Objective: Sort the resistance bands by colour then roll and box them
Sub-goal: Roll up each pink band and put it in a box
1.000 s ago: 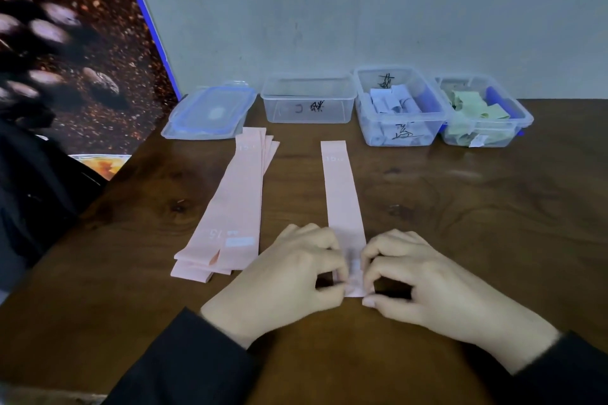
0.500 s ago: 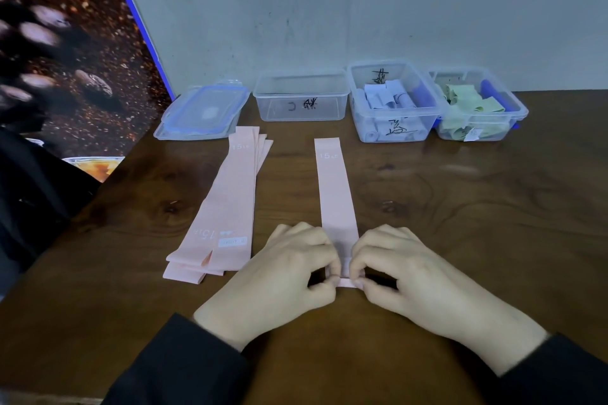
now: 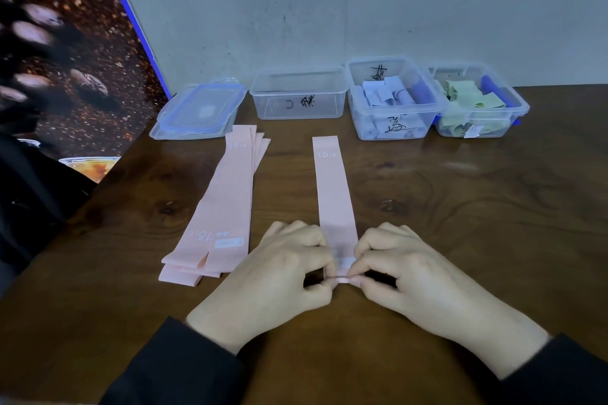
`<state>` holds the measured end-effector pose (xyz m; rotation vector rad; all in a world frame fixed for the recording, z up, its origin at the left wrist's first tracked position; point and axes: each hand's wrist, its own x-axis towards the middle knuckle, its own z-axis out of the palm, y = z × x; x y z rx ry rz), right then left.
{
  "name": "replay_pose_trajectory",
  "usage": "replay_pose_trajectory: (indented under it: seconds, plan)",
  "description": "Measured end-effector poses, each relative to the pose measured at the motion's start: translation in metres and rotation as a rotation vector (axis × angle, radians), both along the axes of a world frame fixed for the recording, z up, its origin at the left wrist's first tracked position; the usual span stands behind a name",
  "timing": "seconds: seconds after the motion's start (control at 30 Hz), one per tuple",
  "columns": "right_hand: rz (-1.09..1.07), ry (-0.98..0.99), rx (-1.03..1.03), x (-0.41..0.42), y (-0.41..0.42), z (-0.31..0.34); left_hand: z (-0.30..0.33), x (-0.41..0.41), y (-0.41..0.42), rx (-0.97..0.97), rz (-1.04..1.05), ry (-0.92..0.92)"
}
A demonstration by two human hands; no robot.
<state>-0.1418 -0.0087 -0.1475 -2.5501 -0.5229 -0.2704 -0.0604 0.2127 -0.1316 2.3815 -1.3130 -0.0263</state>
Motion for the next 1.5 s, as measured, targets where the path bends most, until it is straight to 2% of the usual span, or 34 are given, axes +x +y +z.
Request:
replay_pose_trajectory:
  seconds: [0.5, 1.17, 1.5]
  plan:
    - [-0.039, 0.020, 0.025, 0.0021, -0.0001, 0.0008, 0.0042, 0.0027, -0.0001, 0.016, 0.065, 0.020]
    - [-0.121, -0.022, -0.045, 0.0050, 0.0050, 0.0028, -0.0015, 0.0060, -0.0016, -0.013, 0.091, -0.049]
    - [-0.143, -0.051, -0.094, 0.0097, 0.0050, 0.0016, -0.0023, 0.0052, -0.0051, -0.009, 0.146, -0.027]
